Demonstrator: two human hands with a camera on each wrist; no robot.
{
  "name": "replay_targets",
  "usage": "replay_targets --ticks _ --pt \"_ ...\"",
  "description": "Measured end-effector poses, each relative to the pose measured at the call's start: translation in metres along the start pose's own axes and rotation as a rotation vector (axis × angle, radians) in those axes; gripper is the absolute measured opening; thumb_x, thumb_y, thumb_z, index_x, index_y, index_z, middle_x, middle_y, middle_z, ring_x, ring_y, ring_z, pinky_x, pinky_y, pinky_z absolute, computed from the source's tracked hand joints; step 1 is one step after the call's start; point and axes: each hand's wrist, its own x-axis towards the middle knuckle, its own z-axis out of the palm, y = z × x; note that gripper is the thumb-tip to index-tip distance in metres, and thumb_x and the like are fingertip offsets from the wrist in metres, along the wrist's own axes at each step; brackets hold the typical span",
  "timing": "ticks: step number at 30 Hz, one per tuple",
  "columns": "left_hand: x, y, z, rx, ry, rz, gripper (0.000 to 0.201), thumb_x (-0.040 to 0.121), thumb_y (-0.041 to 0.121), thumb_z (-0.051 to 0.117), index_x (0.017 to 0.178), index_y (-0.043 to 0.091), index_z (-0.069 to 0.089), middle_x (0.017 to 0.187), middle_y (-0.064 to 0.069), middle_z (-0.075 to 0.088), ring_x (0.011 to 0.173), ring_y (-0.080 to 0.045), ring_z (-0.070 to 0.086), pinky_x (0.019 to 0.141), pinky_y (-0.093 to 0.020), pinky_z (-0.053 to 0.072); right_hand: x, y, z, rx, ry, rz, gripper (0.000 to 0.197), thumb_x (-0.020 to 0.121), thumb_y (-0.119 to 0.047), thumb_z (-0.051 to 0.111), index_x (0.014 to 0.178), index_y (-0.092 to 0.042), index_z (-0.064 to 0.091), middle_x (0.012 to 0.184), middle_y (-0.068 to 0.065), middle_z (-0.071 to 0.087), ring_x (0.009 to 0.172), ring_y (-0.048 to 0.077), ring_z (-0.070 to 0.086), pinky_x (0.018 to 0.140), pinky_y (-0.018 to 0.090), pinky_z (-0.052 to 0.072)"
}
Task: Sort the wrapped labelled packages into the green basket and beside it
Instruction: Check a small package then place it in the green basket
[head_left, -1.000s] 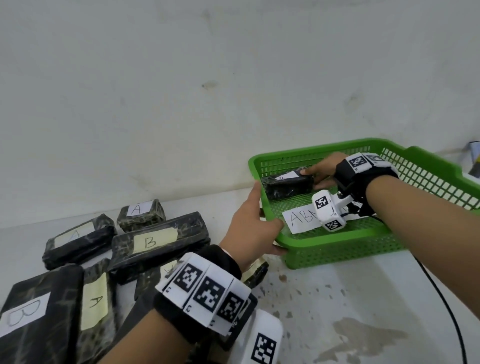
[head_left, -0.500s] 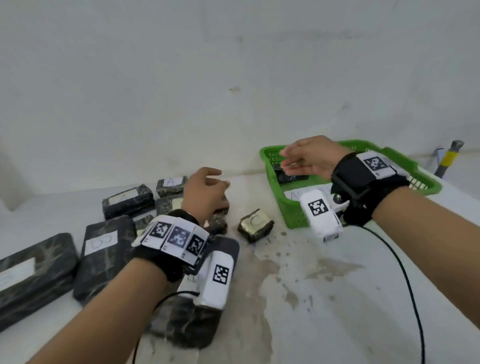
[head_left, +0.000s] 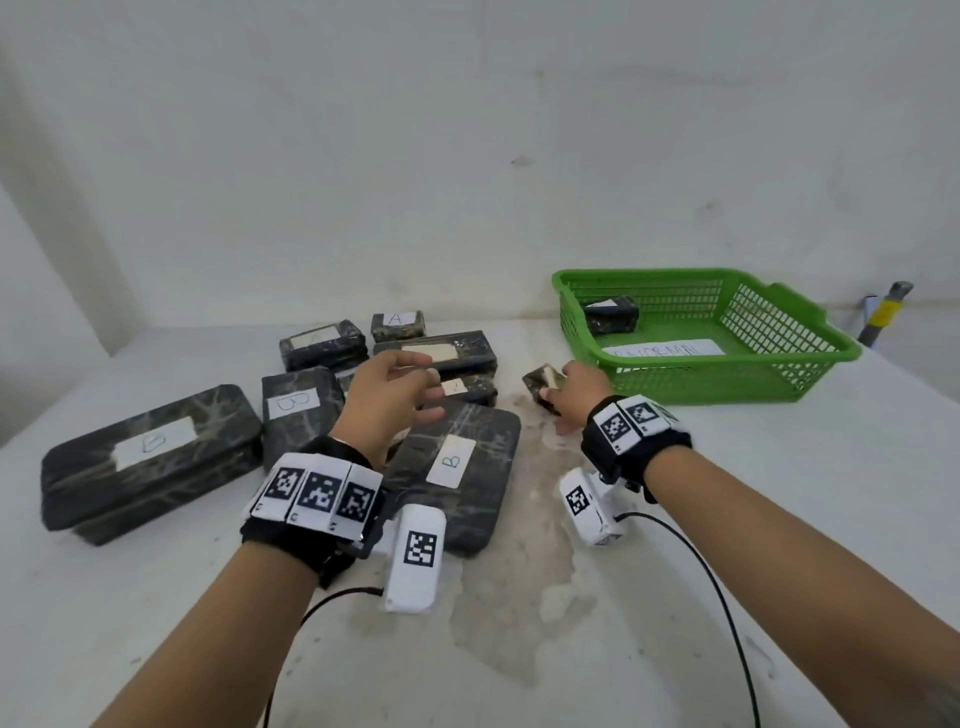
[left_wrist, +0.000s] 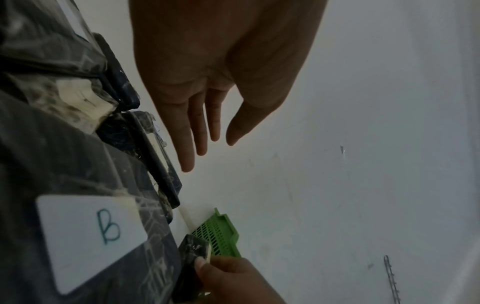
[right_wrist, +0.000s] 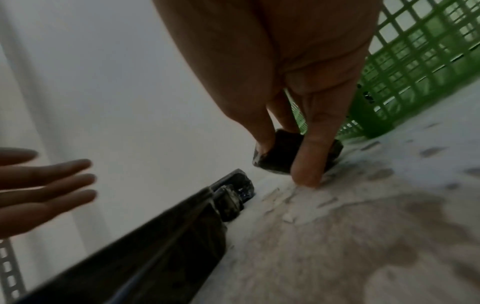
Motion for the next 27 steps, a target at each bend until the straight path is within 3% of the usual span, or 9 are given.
replay_targets --ticks 2,5,7,9,10,14,16,22,27 --pt "-0.003 0.000 -0.007 -0.032 -0.014 0.007 0.013 0.095 0.002 0.058 0.108 0.001 0.060 0.102 -0.018 0.063 0.087 -0.024 0.066 0.078 -0.035 0.061 0.000 -0.004 0.004 -0.003 0.003 0.019 0.046 0.087 -0.039 0.072 0.107 -0.001 0.056 0.101 0.016 0.062 0.109 0.033 0.060 0.069 0.027 0.038" --pt "-0.007 -0.002 -0.012 -0.061 -0.033 0.005 0.008 0.094 -0.001 0.058 0.100 0.003 0.061 0.097 -0.017 0.063 0.085 -0.024 0.066 0.074 -0.033 0.060 0.001 -0.006 0.011 0.030 0.011 0.032 0.046 0.076 -0.039 0.081 0.077 -0.009 0.047 0.098 0.018 0.051 0.090 0.028 0.055 0.055 0.027 0.034" --pt "-0.010 -0.005 -0.013 -0.085 -0.033 -0.006 0.009 0.094 -0.001 0.058 0.101 0.003 0.061 0.097 -0.018 0.063 0.084 -0.024 0.066 0.073 -0.033 0.061 -0.002 -0.008 0.011 0.114 0.031 0.007 0.043 0.073 -0.034 0.084 0.089 -0.006 0.056 0.110 0.021 0.056 0.094 0.027 0.056 0.065 0.029 0.044" --pt "-0.012 -0.010 -0.013 -0.106 -0.028 -0.013 0.013 0.094 -0.001 0.059 0.106 0.001 0.060 0.101 -0.019 0.063 0.086 -0.025 0.067 0.071 -0.032 0.062 -0.009 -0.008 0.010 0.269 0.065 -0.049 0.061 0.069 -0.025 0.087 0.114 0.001 0.057 0.119 0.020 0.059 0.104 0.034 0.062 0.086 0.044 0.053" --pt "-0.014 -0.012 -0.014 -0.116 -0.023 -0.015 0.014 0.094 0.000 0.060 0.108 0.001 0.059 0.102 -0.019 0.064 0.088 -0.026 0.068 0.071 -0.031 0.062 -0.016 -0.010 0.008 0.338 0.099 -0.076 0.065 0.066 -0.021 0.089 0.118 0.002 0.056 0.118 0.019 0.060 0.103 0.036 0.063 0.087 0.050 0.054" --pt "-0.020 -0.015 -0.013 -0.136 -0.041 0.007 0.019 0.094 0.007 0.063 0.112 0.002 0.060 0.103 -0.017 0.064 0.091 -0.026 0.068 0.073 -0.030 0.062 -0.047 -0.020 -0.002 0.455 0.233 -0.230 0.062 0.067 -0.013 0.088 0.120 -0.007 0.057 0.090 -0.004 0.059 0.089 0.024 0.063 0.085 0.044 0.054" --pt "-0.024 -0.014 -0.011 -0.146 -0.069 0.031 0.022 0.093 0.012 0.065 0.114 0.007 0.061 0.108 -0.018 0.065 0.097 -0.024 0.069 0.077 -0.030 0.061 -0.064 -0.028 -0.001 0.510 0.255 -0.296 0.058 0.068 -0.011 0.088 0.117 -0.012 0.058 0.084 -0.014 0.055 0.081 0.020 0.061 0.081 0.042 0.056" --pt "-0.029 -0.009 -0.013 -0.097 -0.152 0.116 0.027 0.090 0.020 0.068 0.117 0.019 0.062 0.109 -0.013 0.068 0.100 -0.017 0.071 0.086 -0.032 0.059 -0.077 -0.040 0.022 0.523 0.467 -0.427 0.066 0.068 -0.026 0.089 0.125 -0.013 0.058 0.106 0.005 0.064 0.094 0.024 0.064 0.084 0.044 0.054" --pt "-0.027 -0.011 -0.014 -0.162 -0.172 0.122 0.036 0.088 0.019 0.069 0.122 0.014 0.059 0.106 -0.015 0.069 0.095 -0.018 0.072 0.088 -0.040 0.059 -0.081 -0.053 0.039 0.617 0.396 -0.453 0.071 0.066 -0.040 0.088 0.126 -0.018 0.058 0.109 0.001 0.065 0.093 0.022 0.067 0.083 0.043 0.056"
